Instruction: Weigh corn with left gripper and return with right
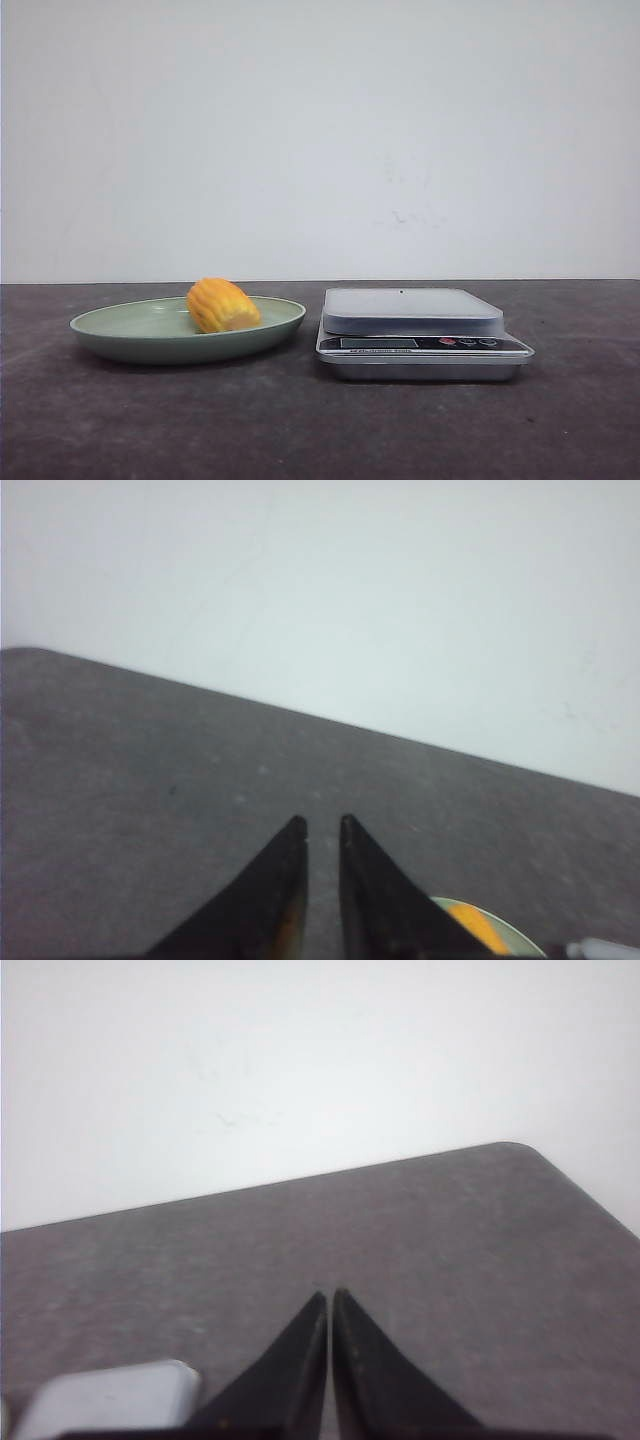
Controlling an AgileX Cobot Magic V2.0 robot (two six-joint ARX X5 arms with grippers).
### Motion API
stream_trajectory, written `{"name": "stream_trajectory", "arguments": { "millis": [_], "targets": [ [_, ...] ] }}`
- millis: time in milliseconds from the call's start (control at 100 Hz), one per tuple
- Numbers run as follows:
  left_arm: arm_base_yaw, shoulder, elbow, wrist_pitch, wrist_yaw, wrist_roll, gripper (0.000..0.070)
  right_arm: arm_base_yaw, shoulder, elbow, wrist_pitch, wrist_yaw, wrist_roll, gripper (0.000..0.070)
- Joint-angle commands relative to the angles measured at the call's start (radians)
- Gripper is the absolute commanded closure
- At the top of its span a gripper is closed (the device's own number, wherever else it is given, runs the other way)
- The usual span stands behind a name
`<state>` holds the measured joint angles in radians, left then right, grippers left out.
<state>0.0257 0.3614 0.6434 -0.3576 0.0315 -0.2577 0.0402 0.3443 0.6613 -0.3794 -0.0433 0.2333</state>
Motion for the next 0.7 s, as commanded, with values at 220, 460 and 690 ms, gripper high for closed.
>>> {"name": "stream_trajectory", "arguments": {
  "millis": [220, 460, 690],
  "targets": [
    [-0.001, 0.085, 0.209, -0.028, 0.121, -0.024, 0.0150, 0.013, 0.087, 0.153, -0.074, -0.043, -0.056, 0.0211],
    [-0.051, 0.195, 0.325, -0.036, 0.173, -0.023, 0.0198, 0.043, 0.127, 0.187, -0.080, -0.070, -0.064, 0.0212],
    [-0.159, 0.454, 0.463, -0.042, 0.173, -0.016, 0.0194, 0.043, 0.171, 0.212, -0.108, -0.100, -0.062, 0.0212]
  ]
}}
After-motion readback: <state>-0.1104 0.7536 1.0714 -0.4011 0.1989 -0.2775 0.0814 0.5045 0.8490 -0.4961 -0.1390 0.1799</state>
